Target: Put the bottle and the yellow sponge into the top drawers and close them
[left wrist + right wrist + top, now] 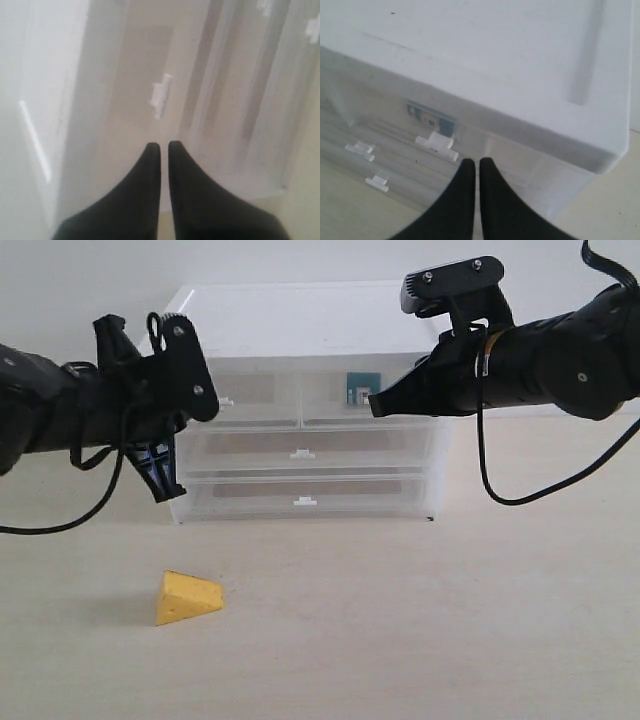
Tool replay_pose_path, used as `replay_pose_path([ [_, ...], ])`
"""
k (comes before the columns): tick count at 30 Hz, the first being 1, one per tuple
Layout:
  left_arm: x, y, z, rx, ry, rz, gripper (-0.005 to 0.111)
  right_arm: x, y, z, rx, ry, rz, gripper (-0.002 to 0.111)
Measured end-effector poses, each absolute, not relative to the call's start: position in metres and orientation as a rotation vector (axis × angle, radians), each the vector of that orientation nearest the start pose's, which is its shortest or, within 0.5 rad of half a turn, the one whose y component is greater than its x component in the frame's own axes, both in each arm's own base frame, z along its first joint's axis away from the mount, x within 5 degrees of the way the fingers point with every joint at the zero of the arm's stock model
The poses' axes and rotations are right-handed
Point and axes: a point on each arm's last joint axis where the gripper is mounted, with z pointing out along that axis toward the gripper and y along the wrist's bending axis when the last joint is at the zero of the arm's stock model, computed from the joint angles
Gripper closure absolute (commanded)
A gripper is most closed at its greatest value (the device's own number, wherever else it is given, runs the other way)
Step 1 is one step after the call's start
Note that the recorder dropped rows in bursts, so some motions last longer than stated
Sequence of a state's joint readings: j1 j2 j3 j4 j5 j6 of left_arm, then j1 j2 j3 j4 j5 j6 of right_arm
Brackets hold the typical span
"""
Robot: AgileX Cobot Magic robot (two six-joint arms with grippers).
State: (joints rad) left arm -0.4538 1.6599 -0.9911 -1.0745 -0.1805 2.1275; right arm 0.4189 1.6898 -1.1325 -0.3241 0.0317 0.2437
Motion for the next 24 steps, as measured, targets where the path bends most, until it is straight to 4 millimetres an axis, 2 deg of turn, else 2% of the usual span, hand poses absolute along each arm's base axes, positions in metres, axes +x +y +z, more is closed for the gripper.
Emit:
replay_pose_path([
  [3,0.326,-0.156,0.229,1.377,1.455,0.83,0.103,0.352,0.156,0.261,-0.507,2.014,0.197,0.108],
  [6,0.316,-0.164,0.199,1.313,1.35,0.962,0.103,0.352,0.156,0.261,-0.507,2.014,0.197,0.108],
  [9,0.307,-0.166,0.182,1.212,1.22,1.066,0.103,0.352,0.156,0.261,-0.507,2.014,0.197,0.108],
  [11,0.302,-0.171,0.16,1.24,1.132,1.063,0.103,0.352,0.156,0.261,-0.509,2.013,0.196,0.108],
  [13,0.302,-0.174,0.136,1.287,1.13,1.04,0.103,0.352,0.156,0.261,-0.511,2.013,0.195,0.108],
  [16,0.309,-0.175,0.117,1.338,1.141,1.06,0.103,0.352,0.156,0.261,-0.511,2.013,0.195,0.108],
  [18,0.316,-0.176,0.117,1.313,1.157,1.074,0.103,0.352,0.156,0.261,-0.511,2.013,0.195,0.108],
  [24,0.333,-0.179,0.134,1.125,1.22,1.044,0.103,0.352,0.156,0.261,-0.509,2.013,0.196,0.108],
])
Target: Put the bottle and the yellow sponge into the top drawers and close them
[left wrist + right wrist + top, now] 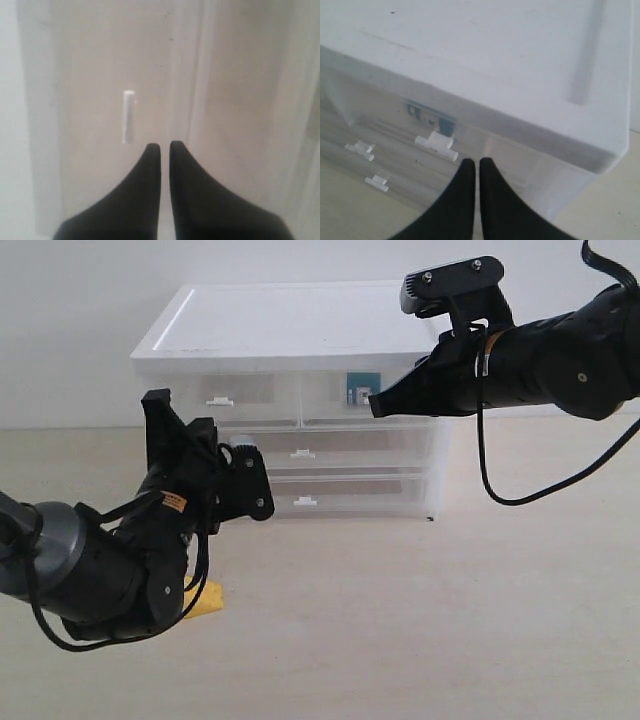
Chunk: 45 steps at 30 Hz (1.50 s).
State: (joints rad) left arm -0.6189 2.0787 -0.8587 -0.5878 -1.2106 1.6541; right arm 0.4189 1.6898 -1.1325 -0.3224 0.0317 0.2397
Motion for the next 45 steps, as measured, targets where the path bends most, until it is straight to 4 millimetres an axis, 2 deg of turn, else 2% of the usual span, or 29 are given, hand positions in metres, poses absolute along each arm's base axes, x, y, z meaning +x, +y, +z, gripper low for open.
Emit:
replay_pose_path([
  [4,0.3405,-0.1788,0.1394,1.089,1.229,1.035,0.103,0.3523,0.1558,0.2611,-0.507,2.014,0.197,0.108],
  [13,0.3406,-0.1833,0.1413,1.118,1.169,1.02,0.102,0.3523,0.1558,0.2611,-0.507,2.014,0.197,0.108],
  [19,0.3405,-0.1841,0.1415,1.14,1.149,1.036,0.08,0.3523,0.1558,0.2611,-0.507,2.014,0.197,0.108],
  [21,0.3405,-0.1842,0.1413,1.143,1.149,1.037,0.076,0.3523,0.1558,0.2611,-0.507,2.014,0.197,0.108],
  [42,0.3409,-0.1853,0.1424,1.159,1.115,1.039,0.076,0.3535,0.1559,0.2599,-0.507,2.009,0.2,0.108],
  [45,0.3408,-0.1854,0.1424,1.16,1.113,1.038,0.076,0.3595,0.1542,0.2526,-0.499,2.004,0.204,0.108],
])
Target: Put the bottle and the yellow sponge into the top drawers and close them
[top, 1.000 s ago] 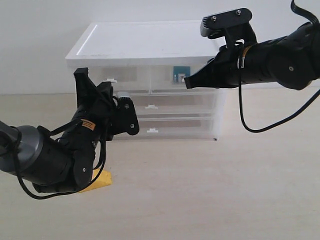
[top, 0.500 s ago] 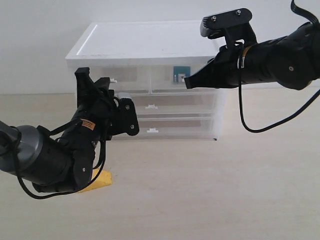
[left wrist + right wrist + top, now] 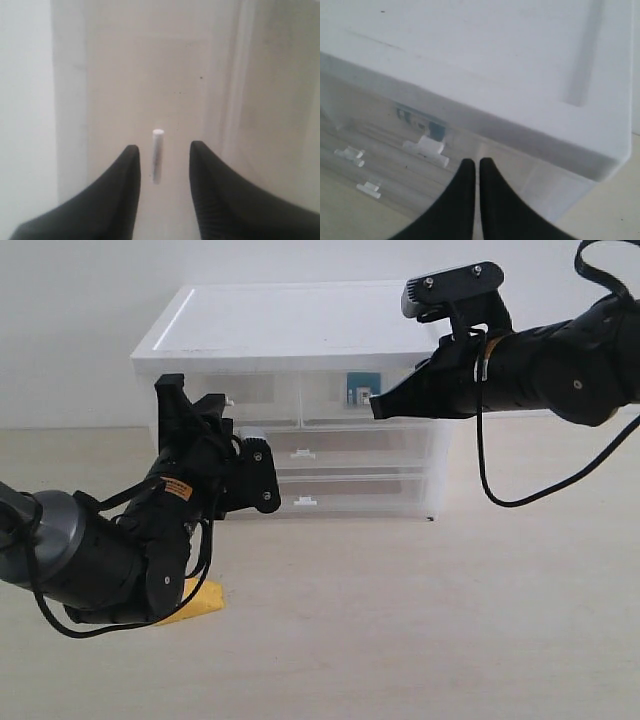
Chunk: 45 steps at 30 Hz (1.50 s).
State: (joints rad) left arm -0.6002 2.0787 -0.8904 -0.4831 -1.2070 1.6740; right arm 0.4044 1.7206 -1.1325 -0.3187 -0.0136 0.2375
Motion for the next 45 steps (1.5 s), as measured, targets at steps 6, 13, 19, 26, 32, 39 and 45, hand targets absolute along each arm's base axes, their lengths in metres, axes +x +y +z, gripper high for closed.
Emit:
replay_pose_path([
  [6,0.3408,-0.1854,0.1424,1.16,1.113,1.038,0.076,0.3683,0.1507,0.2411,-0.494,1.997,0.204,0.108],
  [13,0.3408,-0.1854,0.1424,1.153,1.118,1.03,0.076,0.3693,0.1507,0.2429,-0.491,1.975,0.211,0.108],
  [19,0.3409,-0.1849,0.1423,1.148,1.125,1.03,0.076,0.3696,0.1508,0.2435,-0.497,1.965,0.209,0.108],
  [26,0.3414,-0.181,0.1414,1.134,1.162,1.058,0.076,0.3696,0.1508,0.2435,-0.504,1.963,0.204,0.108],
  [32,0.3416,-0.1798,0.1411,1.135,1.17,1.073,0.076,0.3696,0.1508,0.2435,-0.506,1.963,0.203,0.108],
  [39,0.3412,-0.1831,0.1419,1.146,1.139,1.049,0.076,0.3696,0.1508,0.2435,-0.504,1.963,0.204,0.108],
  [45,0.3406,-0.187,0.1428,1.169,1.095,1.031,0.076,0.3696,0.1508,0.2435,-0.506,1.962,0.202,0.108],
])
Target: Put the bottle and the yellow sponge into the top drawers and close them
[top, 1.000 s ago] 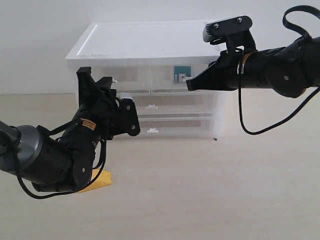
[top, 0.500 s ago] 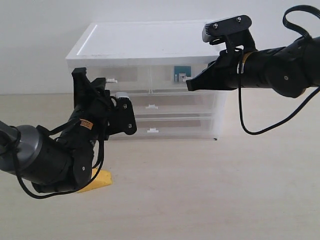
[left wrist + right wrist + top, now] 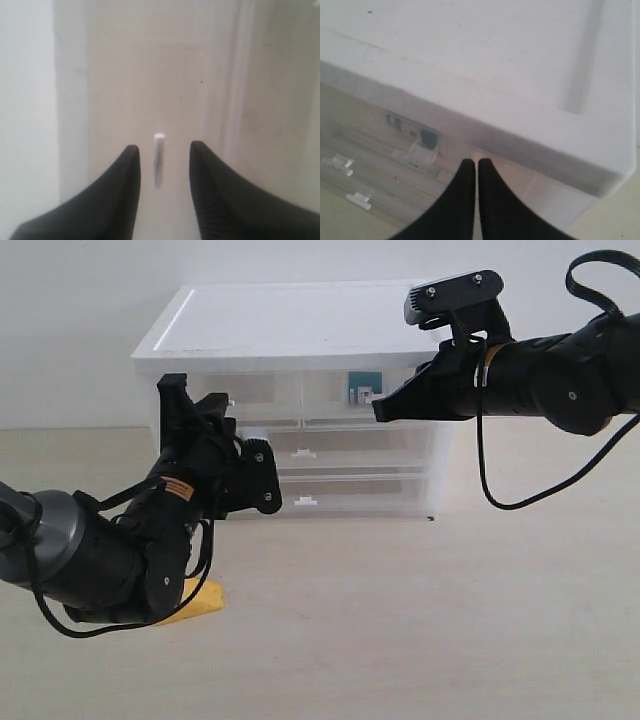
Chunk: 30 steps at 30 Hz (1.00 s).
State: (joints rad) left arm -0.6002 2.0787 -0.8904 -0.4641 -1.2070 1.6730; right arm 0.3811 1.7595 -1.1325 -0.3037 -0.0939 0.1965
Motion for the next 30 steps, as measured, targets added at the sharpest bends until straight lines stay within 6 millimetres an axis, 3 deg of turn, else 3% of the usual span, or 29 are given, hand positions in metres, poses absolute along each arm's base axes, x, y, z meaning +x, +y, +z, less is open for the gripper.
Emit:
replay_pose_path([
  [7,0.342,-0.188,0.144,1.171,1.075,1.019,0.076,0.37,0.151,0.243,-0.508,1.962,0.201,0.108],
  [13,0.351,-0.176,0.147,1.116,1.108,1.016,0.076,0.37,0.151,0.243,-0.508,1.962,0.201,0.108],
  [30,0.356,-0.187,0.152,1.136,1.065,0.945,0.077,0.37,0.15,0.243,-0.51,1.961,0.198,0.108],
])
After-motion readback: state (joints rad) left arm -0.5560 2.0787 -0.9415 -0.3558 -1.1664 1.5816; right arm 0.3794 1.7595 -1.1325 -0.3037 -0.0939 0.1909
